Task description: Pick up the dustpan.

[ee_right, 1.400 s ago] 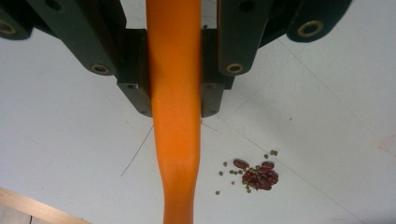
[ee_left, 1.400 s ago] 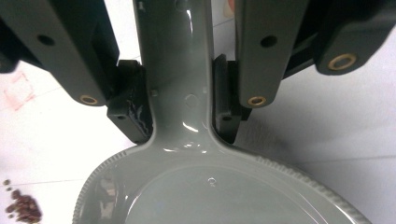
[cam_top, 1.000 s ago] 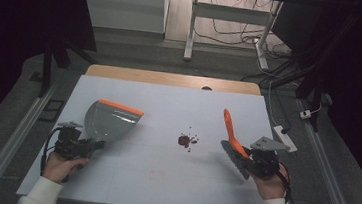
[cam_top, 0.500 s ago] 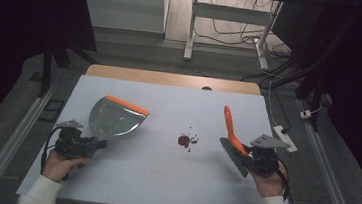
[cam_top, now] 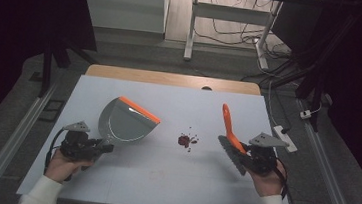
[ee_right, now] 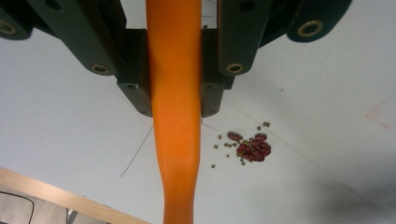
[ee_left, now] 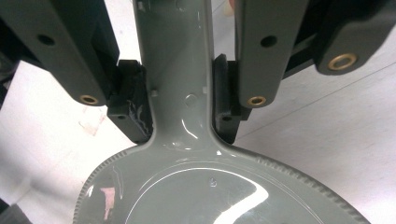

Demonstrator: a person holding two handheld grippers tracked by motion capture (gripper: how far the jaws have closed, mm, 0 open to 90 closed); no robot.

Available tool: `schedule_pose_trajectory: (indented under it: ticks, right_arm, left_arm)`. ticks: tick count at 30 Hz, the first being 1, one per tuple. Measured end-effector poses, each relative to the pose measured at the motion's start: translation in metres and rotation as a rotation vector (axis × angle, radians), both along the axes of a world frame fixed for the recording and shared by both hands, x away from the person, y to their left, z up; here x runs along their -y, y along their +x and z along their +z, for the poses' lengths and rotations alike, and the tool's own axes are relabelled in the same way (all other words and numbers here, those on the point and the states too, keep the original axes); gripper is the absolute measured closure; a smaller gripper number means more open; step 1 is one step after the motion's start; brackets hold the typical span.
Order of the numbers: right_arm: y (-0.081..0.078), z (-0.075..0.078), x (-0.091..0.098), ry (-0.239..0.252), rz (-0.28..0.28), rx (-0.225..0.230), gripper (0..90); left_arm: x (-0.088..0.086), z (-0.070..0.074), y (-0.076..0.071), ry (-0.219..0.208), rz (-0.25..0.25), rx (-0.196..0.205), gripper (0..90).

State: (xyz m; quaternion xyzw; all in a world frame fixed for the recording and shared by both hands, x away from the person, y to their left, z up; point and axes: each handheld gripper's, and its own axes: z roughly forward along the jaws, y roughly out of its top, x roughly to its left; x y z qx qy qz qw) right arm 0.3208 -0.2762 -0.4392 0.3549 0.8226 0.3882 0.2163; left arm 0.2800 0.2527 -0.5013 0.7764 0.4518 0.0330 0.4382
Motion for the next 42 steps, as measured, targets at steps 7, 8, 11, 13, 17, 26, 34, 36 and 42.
schedule_pose_trajectory:
  ticks: [7, 8, 11, 13, 17, 26, 34, 36, 42]
  right_arm:
    - [0.0, 0.002, 0.0, -0.001, -0.003, 0.004, 70.2]
    - [0.0, 0.002, 0.0, 0.003, -0.006, 0.004, 70.2]
    - [0.002, 0.001, 0.0, 0.019, -0.015, -0.004, 70.2]
    - [0.002, 0.001, -0.001, 0.017, -0.015, -0.006, 70.2]
    - [0.004, 0.0, -0.003, 0.015, -0.011, -0.009, 70.2]
    - [0.017, 0.007, -0.012, 0.018, -0.013, -0.017, 70.2]
    - [0.032, 0.012, -0.027, 0.025, -0.005, -0.009, 70.2]
    - [0.036, 0.012, -0.032, 0.035, -0.001, -0.011, 70.2]
    - [0.045, 0.01, -0.044, 0.053, 0.007, -0.007, 70.2]
  left_arm:
    - [0.013, 0.002, -0.002, 0.024, -0.077, 0.012, 61.8]
    - [0.014, 0.002, -0.002, 0.026, -0.089, 0.009, 61.8]
    - [0.019, 0.002, -0.003, 0.041, -0.119, 0.001, 61.8]
    - [0.021, 0.002, -0.003, 0.048, -0.134, -0.001, 61.8]
    - [0.024, 0.004, -0.003, 0.068, -0.168, 0.003, 61.8]
    - [0.029, 0.014, 0.001, 0.091, -0.259, 0.019, 61.7]
    - [0.039, 0.021, 0.009, 0.114, -0.303, -0.001, 61.7]
    - [0.04, 0.022, 0.011, 0.117, -0.303, -0.006, 61.7]
    - [0.044, 0.023, 0.012, 0.133, -0.322, -0.024, 61.7]
